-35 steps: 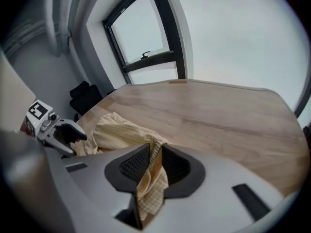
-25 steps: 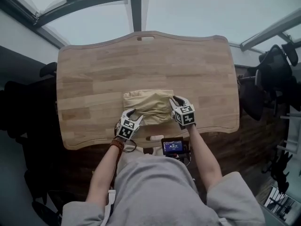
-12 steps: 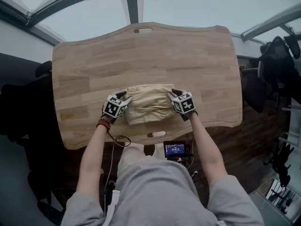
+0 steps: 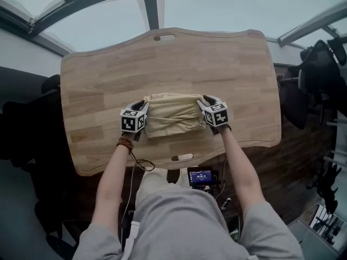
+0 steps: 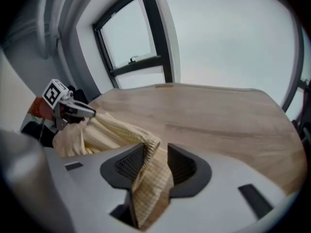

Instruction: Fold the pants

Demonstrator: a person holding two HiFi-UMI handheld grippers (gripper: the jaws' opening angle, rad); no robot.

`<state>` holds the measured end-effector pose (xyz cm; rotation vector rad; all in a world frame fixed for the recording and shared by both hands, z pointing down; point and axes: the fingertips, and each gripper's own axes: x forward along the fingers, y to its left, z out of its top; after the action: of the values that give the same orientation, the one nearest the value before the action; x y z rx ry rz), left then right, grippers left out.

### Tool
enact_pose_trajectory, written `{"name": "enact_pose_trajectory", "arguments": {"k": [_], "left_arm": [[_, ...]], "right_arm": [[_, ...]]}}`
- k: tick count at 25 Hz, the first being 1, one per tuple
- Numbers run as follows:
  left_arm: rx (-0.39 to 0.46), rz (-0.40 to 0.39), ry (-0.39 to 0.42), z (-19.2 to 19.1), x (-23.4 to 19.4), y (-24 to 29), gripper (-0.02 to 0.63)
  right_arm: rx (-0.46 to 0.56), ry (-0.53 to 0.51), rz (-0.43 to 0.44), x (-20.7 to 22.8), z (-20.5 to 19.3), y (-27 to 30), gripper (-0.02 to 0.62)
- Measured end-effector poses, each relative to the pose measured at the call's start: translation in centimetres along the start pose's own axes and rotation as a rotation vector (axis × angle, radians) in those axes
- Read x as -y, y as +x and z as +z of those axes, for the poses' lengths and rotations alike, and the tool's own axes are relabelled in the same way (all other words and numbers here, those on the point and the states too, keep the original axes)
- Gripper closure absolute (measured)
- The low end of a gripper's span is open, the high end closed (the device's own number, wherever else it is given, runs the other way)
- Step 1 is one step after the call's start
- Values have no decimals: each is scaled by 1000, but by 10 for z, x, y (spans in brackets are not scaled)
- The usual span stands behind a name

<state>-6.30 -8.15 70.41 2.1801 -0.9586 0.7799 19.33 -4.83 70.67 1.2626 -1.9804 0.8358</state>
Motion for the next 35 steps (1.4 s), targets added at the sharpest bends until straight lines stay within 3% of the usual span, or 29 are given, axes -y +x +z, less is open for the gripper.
{"name": "enact_pose_trajectory", "arguments": {"k": [3, 5, 7, 10, 12, 14, 18, 20, 23, 25, 28, 30, 32, 35], "left_arm": [[66, 75, -42, 9, -17, -13, 465], [171, 95, -69, 23, -20, -42, 466], [224, 87, -51, 23, -12, -65, 480], [139, 22, 145, -9, 23, -61, 489], [30, -7, 312, -40, 50, -41, 491], [-65, 4, 403, -68, 65, -24, 494], [-155, 40, 349, -87, 54, 6, 495], [-113, 31, 347, -77, 55, -1, 495], [28, 7, 386, -54, 67, -29, 495], [28, -16, 381, -65, 72, -36, 495], [-86, -17, 367, -108, 71, -28, 495], [-108, -8, 374, -120, 75, -25, 495], [-63, -8, 392, -111, 84, -32, 495], [-3, 1, 395, -101, 88, -45, 495]], "right_arm": [[-29, 60, -9, 8, -14, 9, 410], [65, 137, 44, 3, -3, -11, 418], [158, 136, 59, -3, 6, -40, 458], [215, -66, 26, -31, 10, -55, 482], [175, -226, 56, -62, 3, -41, 480], [91, -311, 61, -76, -14, -18, 480], [-91, -297, 41, -58, -46, 24, 482], [-69, -300, 53, -60, -42, 17, 482], [64, -326, 50, -70, -18, -18, 482], [98, -352, 88, -84, -22, -33, 482], [-82, -428, 147, -96, -80, -21, 482], [-179, -470, 168, -96, -103, -16, 480], [-127, -506, 189, -107, -77, -27, 482], [34, -583, 277, -150, 0, -35, 480]]}}
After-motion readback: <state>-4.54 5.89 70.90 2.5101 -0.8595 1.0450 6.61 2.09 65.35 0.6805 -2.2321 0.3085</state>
